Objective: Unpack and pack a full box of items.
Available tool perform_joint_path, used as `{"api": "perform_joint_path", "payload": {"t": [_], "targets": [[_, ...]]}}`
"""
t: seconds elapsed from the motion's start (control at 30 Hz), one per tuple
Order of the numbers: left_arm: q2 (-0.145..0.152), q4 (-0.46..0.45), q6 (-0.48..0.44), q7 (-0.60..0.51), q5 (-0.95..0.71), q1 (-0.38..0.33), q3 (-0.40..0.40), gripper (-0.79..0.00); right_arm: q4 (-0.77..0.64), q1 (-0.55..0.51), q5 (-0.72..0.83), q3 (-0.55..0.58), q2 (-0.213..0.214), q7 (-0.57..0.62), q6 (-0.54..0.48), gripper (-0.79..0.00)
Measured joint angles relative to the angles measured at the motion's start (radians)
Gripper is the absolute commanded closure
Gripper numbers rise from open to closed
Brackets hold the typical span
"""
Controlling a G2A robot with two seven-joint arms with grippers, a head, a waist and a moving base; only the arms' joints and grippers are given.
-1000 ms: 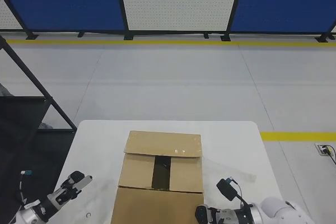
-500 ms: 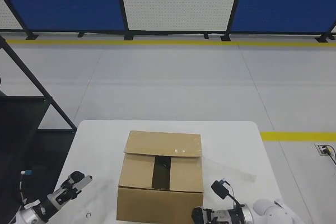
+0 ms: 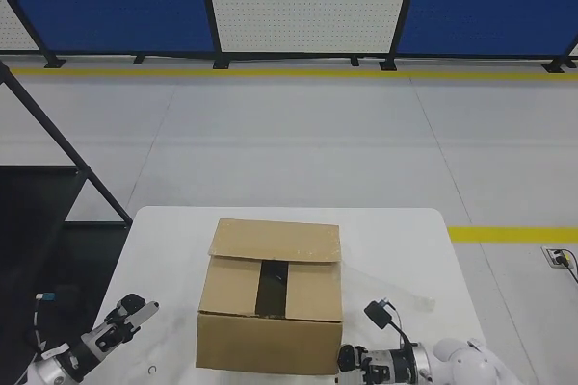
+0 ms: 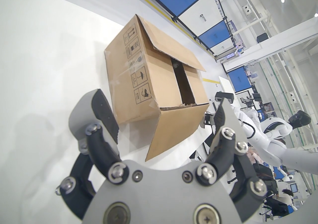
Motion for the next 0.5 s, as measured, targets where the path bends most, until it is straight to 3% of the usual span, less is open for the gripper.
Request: {"api": "perform_joint_path", "payload": {"t": [0.3, 0.5], "targets": [[0.000, 0.000, 0.000, 0.000, 0.000, 0.000, 0.000, -0.785, -0.102, -0.057, 0.006, 0.127, 0.042, 0.041, -0.030, -0.785], [0.000, 0.000, 0.000, 0.000, 0.000, 0.000, 0.000, -0.785, -0.242, -0.102, -0.011, 0.254, 0.068, 0.003, 0.043, -0.785]]}}
